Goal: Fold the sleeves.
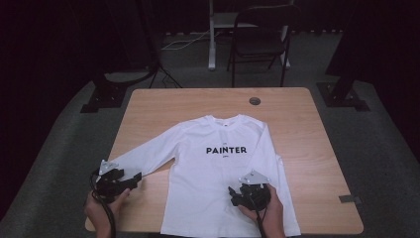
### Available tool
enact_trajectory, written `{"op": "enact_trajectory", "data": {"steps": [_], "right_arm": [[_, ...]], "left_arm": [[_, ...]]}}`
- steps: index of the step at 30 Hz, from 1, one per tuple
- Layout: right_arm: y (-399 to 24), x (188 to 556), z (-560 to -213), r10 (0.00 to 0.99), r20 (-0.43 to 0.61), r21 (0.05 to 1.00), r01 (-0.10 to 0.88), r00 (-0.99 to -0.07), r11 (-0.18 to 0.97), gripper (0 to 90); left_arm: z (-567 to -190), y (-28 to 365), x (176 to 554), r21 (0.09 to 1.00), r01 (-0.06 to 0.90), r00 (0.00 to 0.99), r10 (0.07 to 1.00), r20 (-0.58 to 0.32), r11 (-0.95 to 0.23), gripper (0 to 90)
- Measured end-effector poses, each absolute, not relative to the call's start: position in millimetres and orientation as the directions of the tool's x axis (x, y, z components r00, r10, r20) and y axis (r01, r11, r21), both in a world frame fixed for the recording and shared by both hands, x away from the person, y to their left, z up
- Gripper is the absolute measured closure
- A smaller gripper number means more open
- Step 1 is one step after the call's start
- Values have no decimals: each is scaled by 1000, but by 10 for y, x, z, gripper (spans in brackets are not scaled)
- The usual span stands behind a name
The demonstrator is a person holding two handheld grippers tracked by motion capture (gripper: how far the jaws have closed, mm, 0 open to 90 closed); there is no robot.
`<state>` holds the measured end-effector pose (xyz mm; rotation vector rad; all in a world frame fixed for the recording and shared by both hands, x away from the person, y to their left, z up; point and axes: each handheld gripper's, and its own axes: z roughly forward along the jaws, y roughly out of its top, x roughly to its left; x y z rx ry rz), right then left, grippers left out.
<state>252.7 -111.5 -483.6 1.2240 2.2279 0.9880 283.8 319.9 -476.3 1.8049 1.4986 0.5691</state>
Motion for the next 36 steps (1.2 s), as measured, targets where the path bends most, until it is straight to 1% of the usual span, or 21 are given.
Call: {"op": "enact_trajectory", "data": {"steps": [6, 14, 20, 25, 31, 33, 36], "right_arm": [[-1115, 2527, -4835, 848, -17, 747, 557, -529, 362, 293], [-1115, 2528, -4835, 848, -17, 747, 557, -529, 362, 294], [-1116, 2528, -4835, 848, -16, 747, 557, -530, 362, 294], [-1112, 2526, -4836, 849, -18, 748, 556, -529, 363, 293], [-1114, 2527, -4835, 848, -17, 748, 556, -529, 363, 294], [-1114, 2527, -4835, 848, -17, 747, 557, -529, 362, 294], [-1114, 2527, -4835, 849, -17, 748, 557, -529, 362, 294]], "left_arm": [[-4758, 3110, 2753, 746, 659, 241, 966, -95, -91, 265], [-4742, 2957, 2641, 733, 671, 267, 958, -105, -107, 265], [-4730, 2758, 2499, 719, 675, 314, 947, -74, -168, 265], [-4730, 2672, 2474, 715, 671, 333, 941, -56, -195, 264], [-4701, 2724, 2499, 702, 688, 352, 931, -98, -186, 263], [-4671, 2808, 2508, 702, 689, 340, 936, -91, -182, 263], [-4609, 3012, 2500, 722, 681, 307, 943, -129, -123, 263]]}}
